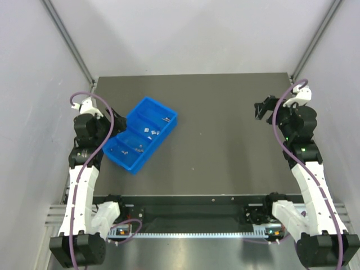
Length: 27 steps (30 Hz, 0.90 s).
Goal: Sort the screws and nuts into containers
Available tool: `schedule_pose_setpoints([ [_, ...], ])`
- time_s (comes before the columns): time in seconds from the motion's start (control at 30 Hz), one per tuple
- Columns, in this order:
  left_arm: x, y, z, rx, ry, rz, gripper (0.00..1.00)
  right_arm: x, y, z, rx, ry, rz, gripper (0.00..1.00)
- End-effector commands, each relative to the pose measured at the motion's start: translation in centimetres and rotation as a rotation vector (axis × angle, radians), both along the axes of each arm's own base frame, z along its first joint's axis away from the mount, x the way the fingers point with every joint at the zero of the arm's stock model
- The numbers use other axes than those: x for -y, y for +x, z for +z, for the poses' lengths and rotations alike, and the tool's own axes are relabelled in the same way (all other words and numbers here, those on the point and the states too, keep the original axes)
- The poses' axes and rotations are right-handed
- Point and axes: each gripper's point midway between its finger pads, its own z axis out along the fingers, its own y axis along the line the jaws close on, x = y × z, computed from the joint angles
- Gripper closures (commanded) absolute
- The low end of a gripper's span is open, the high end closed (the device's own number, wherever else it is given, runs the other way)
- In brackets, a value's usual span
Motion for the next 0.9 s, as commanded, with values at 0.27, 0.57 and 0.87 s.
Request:
schedule_pose_setpoints([
  [0.27, 0.29, 0.43, 1.66, 0.079, 0.012, -0.026, 0.15, 0.07, -0.03, 1.85, 0.074, -0.011, 0.010, 0.00],
  [0.57, 0.35, 0.45, 1.59, 0.078, 0.009, -0.028, 0.15, 0.08, -0.03, 1.85, 0.074, -0.012, 0.010, 0.00],
  [0.87, 0.35, 0.44, 1.55, 0.076, 0.009, -0.028, 0.15, 0.08, 0.12, 1.64, 0.063, -0.008, 0.008, 0.01],
])
